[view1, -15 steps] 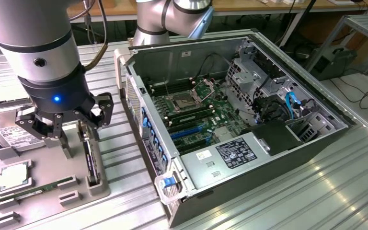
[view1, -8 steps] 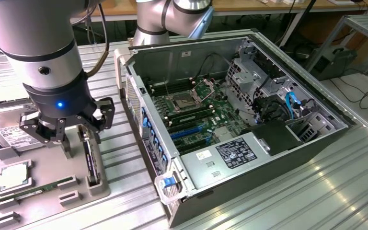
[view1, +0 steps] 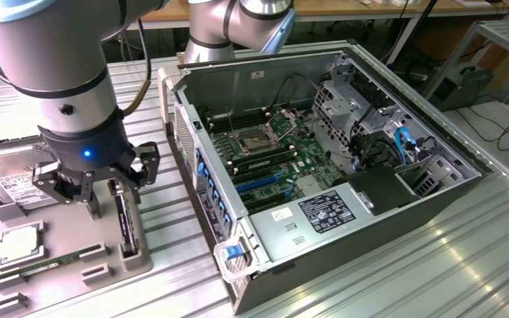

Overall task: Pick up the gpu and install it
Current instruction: 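Pick up the gpu and move the gpu toward the slot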

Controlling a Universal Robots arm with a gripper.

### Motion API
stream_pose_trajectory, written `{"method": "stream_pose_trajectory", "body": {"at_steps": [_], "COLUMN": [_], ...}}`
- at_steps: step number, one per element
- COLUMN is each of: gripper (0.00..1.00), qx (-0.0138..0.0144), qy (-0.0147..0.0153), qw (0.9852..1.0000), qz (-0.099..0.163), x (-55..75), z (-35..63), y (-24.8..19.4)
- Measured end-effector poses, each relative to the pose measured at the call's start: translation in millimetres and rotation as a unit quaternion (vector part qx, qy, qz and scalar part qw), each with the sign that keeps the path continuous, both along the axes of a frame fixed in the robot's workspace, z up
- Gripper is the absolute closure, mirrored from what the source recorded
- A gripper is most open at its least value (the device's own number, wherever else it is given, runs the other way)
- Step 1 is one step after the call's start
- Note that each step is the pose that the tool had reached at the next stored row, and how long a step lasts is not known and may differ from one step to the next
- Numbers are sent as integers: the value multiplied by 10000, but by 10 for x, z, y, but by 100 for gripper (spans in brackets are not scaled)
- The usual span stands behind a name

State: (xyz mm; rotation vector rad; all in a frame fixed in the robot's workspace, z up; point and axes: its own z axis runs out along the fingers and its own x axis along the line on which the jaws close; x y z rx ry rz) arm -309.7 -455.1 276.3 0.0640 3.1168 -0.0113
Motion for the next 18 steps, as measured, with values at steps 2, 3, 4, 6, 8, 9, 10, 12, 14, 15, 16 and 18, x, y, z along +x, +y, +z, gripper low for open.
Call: {"method": "stream_pose_trajectory", "body": {"at_steps": [2, 3, 4, 6, 8, 9, 10, 12, 14, 15, 16, 18], "gripper": [40, 40, 40, 40, 40, 40, 40, 40, 40, 40, 40, 40], "qx": [-2, -18, -38, -53, -70, -75, -82, -100, -112, -114, -116, -119], "qy": [0, 0, 0, 0, 0, 0, 0, 0, 1, 0, 0, 0], "qw": [10000, 10000, 10000, 10000, 10000, 10000, 10000, 9999, 9999, 9999, 9999, 9999], "qz": [0, 0, 0, 0, 0, 0, 0, 0, 0, 0, 0, 0], "x": [0, 0, 0, 0, 0, 0, 0, 0, 0, 0, 0, 1], "z": [-36, -67, -91, -118, -157, -178, -199, -234, -271, -291, -309, -346], "y": [0, 0, 0, 0, 0, 1, 4, 20, 45, 55, 63, 80]}}
